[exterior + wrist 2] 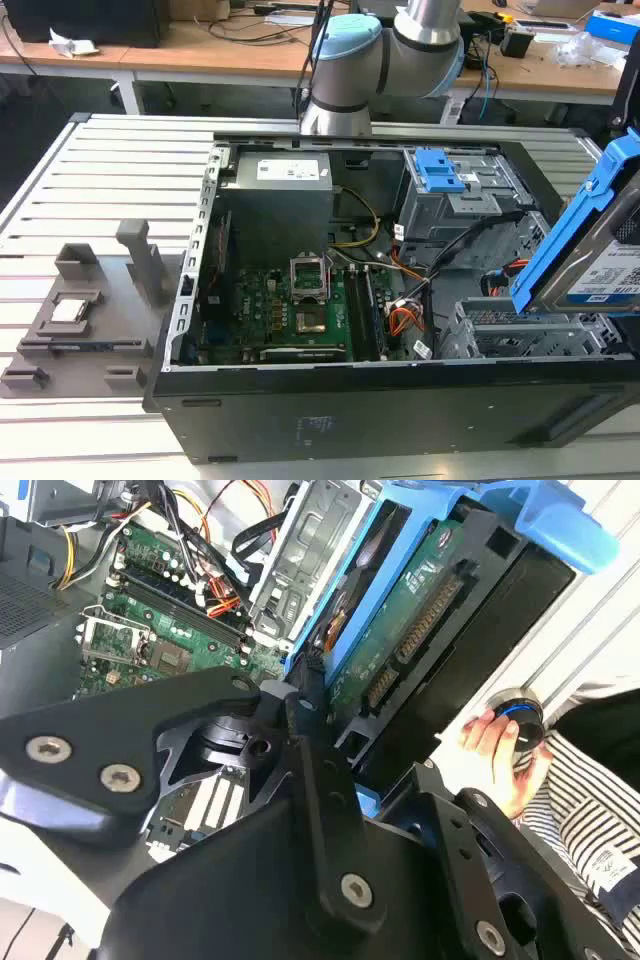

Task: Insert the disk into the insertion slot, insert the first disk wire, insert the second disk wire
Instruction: 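Insert the disk into the insertion slot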

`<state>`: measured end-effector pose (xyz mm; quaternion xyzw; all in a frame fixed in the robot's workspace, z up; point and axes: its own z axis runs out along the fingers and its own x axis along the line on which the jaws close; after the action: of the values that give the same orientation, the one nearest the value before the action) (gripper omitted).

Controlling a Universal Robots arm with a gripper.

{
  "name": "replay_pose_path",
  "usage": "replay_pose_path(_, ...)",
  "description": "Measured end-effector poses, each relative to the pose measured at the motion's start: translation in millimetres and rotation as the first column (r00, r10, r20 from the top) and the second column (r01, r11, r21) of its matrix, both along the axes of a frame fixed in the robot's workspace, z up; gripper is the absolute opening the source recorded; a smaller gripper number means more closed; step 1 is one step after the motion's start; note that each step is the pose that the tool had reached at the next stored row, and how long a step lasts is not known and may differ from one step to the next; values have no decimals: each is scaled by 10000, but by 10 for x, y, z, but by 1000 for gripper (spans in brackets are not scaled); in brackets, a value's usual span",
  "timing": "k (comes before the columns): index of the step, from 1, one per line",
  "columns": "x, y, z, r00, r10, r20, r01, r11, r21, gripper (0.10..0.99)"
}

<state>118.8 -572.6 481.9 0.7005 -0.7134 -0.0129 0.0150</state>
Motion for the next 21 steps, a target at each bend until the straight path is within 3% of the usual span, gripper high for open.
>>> replay_pose_path(7, -48, 0, -17, 10000, 0, 0, 0, 10000, 1, 361)
replay_pose_path(21, -59, 0, -55, 10000, 0, 1, 0, 10000, 0, 361)
